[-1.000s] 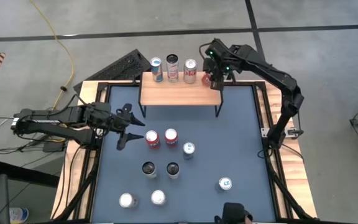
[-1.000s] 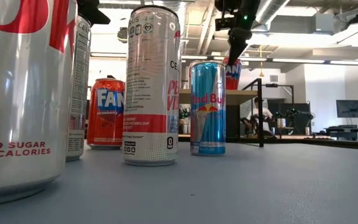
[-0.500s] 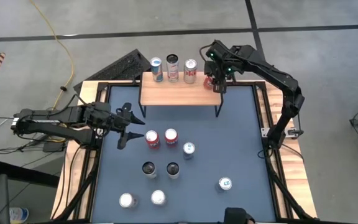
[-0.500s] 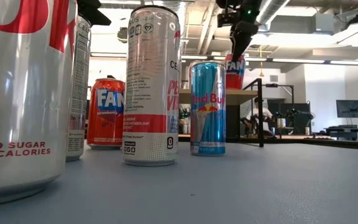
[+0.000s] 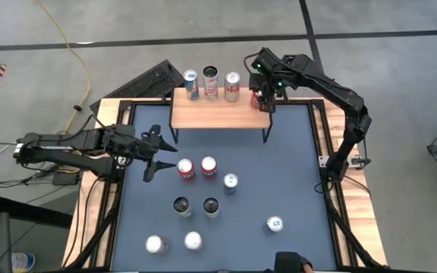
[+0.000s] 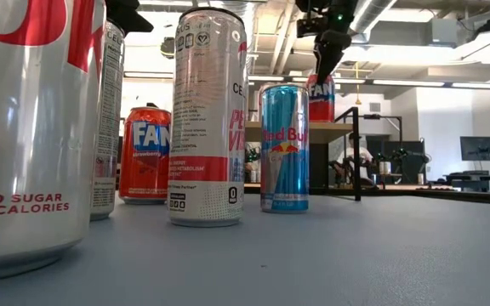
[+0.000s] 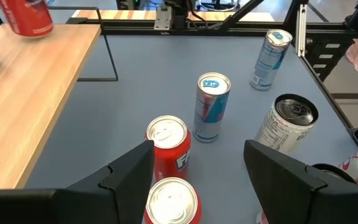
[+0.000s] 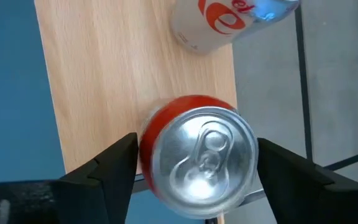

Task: Place canned beverage on shelf
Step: Put the right orange soda can on the shelf

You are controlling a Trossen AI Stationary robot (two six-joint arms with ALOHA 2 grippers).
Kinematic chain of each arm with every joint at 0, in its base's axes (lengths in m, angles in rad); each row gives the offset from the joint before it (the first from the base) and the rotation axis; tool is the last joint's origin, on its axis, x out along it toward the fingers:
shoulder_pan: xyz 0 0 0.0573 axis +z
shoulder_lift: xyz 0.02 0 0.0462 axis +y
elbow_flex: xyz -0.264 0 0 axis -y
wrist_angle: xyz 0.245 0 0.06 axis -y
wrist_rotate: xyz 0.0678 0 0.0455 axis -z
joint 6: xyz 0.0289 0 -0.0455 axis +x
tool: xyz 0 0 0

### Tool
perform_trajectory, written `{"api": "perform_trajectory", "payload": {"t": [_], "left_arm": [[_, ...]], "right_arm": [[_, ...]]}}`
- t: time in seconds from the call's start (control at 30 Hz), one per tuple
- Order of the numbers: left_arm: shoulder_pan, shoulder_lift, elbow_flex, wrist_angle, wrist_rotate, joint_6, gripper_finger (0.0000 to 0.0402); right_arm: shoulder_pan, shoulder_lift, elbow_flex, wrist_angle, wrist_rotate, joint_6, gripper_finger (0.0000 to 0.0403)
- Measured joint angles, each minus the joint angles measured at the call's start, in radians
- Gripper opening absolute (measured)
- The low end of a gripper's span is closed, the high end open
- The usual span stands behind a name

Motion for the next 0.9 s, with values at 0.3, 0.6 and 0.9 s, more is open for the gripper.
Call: {"api": "perform_trajectory", "payload": {"t": [0.3,0.6,0.9], "left_arm": [[0.000,0.000,0.000,-0.001,-0.002,0.000,0.0238],[0.000,0.000,0.000,-0.002,-0.002,-0.001,0.0238],[0.000,0.000,0.000,-0.020,-0.035,0.003,0.0238]], "right_arm": [[-0.005,-0.002,0.005,0.012,0.011,-0.032,0.0306],[-0.005,-0.002,0.206,0.015,0.033,-0.057,0.0306],[0.053,-0.043,0.331,-0.230,-0.030,0.136,0.0234]]}}
